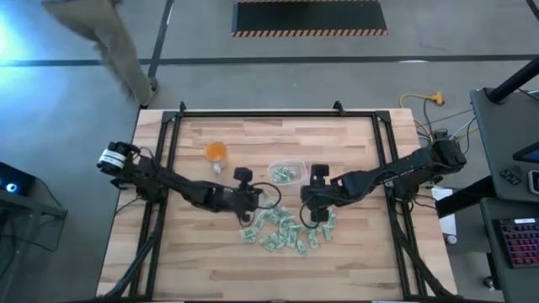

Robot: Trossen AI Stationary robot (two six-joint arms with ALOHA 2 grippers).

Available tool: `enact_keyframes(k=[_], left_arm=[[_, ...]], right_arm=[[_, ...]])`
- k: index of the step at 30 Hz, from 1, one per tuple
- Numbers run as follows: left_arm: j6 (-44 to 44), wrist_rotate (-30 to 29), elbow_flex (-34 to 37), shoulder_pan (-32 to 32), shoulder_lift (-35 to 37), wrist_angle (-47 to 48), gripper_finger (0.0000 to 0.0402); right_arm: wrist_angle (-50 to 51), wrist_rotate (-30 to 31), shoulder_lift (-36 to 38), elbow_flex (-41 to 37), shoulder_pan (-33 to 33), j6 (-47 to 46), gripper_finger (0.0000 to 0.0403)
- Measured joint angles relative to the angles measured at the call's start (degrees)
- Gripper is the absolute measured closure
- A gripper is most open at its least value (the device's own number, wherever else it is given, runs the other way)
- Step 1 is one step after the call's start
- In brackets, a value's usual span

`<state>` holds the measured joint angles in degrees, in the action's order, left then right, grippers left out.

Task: Pick and place Stevia / Truvia into bins
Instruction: Put the stevia packet into the transparent bin

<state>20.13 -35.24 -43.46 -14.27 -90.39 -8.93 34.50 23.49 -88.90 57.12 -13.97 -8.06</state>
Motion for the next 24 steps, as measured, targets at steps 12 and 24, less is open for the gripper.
enact_keyframes(k=[12,24], left_arm=[[5.7,11.8,0.0,13.7,-0.6,-16.4,0.0401],[8.8,14.7,-4.7,16.3,-11.2,-18.6,0.0376]], right_arm=[[-0.3,0.0,-0.1,0.0,-4.6,-2.5,0.0334],[-0.3,0.0,-0.1,0.0,-8.3,-5.3,0.0325]])
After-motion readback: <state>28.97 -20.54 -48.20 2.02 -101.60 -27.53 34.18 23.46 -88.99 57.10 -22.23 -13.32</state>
